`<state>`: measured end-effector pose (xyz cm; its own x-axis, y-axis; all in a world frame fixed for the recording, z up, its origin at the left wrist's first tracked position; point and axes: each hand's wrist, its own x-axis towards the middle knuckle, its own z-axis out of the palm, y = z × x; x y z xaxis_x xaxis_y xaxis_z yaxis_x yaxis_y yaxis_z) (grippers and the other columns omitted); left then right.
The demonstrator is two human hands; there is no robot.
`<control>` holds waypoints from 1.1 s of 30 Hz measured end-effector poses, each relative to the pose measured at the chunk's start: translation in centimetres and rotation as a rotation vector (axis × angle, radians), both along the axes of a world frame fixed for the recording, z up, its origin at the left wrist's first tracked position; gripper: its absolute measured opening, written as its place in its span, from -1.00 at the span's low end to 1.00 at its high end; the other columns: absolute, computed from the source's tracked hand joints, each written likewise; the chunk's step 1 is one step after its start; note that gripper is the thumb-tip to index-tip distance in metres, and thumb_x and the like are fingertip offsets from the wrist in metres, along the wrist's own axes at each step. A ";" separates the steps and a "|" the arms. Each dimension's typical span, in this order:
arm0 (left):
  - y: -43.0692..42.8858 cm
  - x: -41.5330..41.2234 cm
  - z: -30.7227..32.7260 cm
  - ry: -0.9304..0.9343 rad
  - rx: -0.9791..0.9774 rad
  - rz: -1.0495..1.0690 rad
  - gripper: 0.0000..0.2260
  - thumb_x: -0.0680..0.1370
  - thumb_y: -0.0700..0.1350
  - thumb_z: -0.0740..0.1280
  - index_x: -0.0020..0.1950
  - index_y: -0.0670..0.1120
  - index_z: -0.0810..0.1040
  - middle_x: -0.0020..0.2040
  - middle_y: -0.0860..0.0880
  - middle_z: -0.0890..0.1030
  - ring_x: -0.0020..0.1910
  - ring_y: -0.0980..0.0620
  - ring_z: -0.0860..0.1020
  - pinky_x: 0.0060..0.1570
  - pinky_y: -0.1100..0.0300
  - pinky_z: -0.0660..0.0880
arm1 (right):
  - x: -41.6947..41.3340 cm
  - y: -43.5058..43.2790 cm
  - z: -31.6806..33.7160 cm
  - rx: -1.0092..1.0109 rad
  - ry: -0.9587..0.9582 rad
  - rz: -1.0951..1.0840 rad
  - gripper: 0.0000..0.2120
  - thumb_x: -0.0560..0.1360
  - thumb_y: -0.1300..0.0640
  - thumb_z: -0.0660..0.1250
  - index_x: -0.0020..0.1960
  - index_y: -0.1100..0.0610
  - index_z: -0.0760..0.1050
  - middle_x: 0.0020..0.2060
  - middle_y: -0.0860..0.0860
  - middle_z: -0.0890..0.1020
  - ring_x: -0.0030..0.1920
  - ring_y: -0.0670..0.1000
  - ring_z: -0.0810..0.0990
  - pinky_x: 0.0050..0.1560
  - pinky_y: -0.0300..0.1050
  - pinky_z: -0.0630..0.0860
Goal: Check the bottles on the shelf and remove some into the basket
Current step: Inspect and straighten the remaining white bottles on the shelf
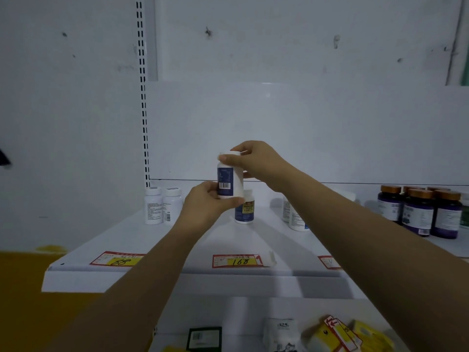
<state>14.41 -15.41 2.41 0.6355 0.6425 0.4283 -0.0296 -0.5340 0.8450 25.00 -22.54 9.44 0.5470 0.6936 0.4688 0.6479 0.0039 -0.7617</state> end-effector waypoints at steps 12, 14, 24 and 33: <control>-0.2 -0.6 0.2 -0.034 -0.072 -0.010 -0.53 0.41 -0.08 0.48 0.28 -0.08 0.44 0.20 -0.03 0.55 0.01 0.07 0.49 0.01 0.21 0.36 | -0.6 -0.7 0.1 -0.004 0.092 0.016 -0.43 0.43 -0.12 0.41 0.33 0.10 0.37 0.13 0.01 0.52 0.09 0.02 0.55 0.01 -0.12 0.54; -0.3 -0.7 -0.1 -0.021 -0.093 -0.040 -0.53 0.40 -0.09 0.49 0.26 -0.07 0.43 0.19 -0.02 0.56 0.02 0.05 0.51 0.00 0.19 0.38 | -0.7 -0.4 0.2 -0.003 0.085 -0.042 -0.43 0.40 -0.09 0.46 0.30 0.11 0.39 0.11 0.04 0.52 0.02 0.03 0.57 0.02 -0.10 0.58; -0.2 -1.2 -0.2 0.009 -0.108 -0.121 -0.68 0.46 -0.04 0.42 0.18 -0.04 0.50 0.08 0.07 0.58 -0.01 0.11 0.52 0.08 0.23 0.37 | -1.2 -1.1 0.1 0.029 0.092 0.114 -0.51 0.52 0.05 0.35 0.39 0.05 0.29 0.13 0.02 0.55 0.10 0.05 0.56 0.21 0.03 0.51; 0.2 -1.3 -0.7 -0.028 -0.135 -0.141 -0.53 0.43 -0.12 0.46 0.31 -0.06 0.44 0.18 0.03 0.57 0.08 0.09 0.54 0.05 0.25 0.37 | -0.4 -1.1 -0.2 0.038 0.135 0.035 -0.39 0.40 0.03 0.49 0.36 0.16 0.34 0.13 0.07 0.54 0.03 0.02 0.60 0.08 -0.09 0.57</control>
<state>13.09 -15.21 1.75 0.7123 0.6006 0.3633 -0.1211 -0.4047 0.9064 24.61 -23.61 9.22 0.5829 0.6963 0.4189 0.5381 0.0555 -0.8410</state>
